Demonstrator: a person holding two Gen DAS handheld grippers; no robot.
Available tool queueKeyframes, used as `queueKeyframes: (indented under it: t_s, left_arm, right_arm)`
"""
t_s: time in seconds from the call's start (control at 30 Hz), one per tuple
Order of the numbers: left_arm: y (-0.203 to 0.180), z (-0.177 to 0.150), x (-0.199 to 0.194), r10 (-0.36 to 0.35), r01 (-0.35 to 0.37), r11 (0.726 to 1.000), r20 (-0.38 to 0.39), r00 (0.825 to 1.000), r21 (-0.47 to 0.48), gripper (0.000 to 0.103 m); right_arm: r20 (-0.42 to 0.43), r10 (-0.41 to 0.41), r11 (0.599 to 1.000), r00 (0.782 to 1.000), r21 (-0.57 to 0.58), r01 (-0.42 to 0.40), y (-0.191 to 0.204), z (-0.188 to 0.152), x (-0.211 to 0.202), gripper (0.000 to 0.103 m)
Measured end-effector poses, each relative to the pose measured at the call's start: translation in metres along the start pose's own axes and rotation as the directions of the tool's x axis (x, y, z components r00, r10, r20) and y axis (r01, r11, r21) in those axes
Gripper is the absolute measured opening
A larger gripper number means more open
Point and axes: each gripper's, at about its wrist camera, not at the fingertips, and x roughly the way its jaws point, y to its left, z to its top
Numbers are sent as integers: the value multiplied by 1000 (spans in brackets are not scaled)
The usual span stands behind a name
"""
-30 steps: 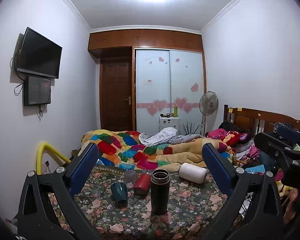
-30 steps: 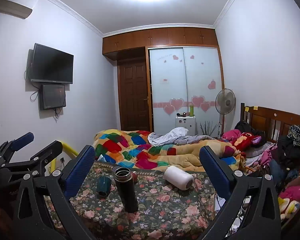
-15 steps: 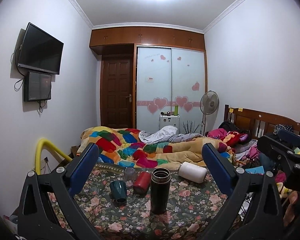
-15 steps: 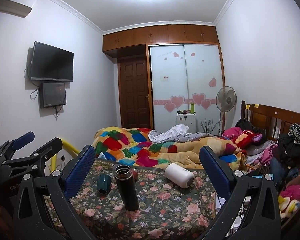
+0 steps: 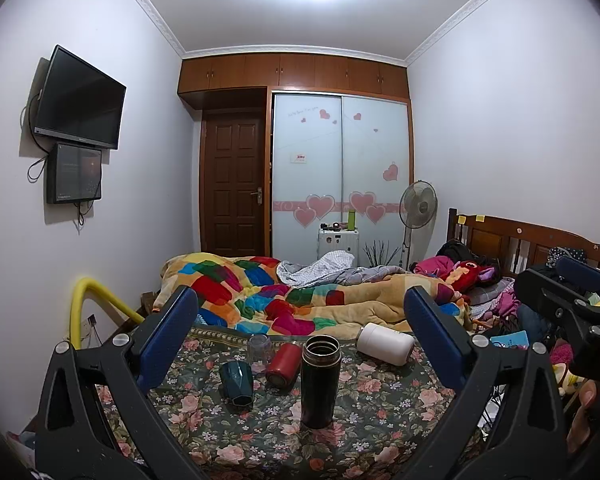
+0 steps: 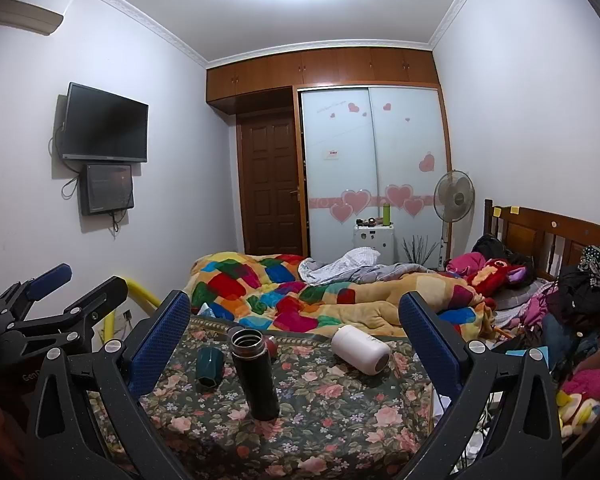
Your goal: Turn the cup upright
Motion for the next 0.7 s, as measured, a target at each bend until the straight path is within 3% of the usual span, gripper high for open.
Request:
queueKeyframes:
  t_s: [0.7]
  left_arm:
    - [0,-3,3,-17,17,1000,-4,1000,-5,103]
  right_arm:
    - [4,-4,1000,1000,-12,4,8,4,1,103]
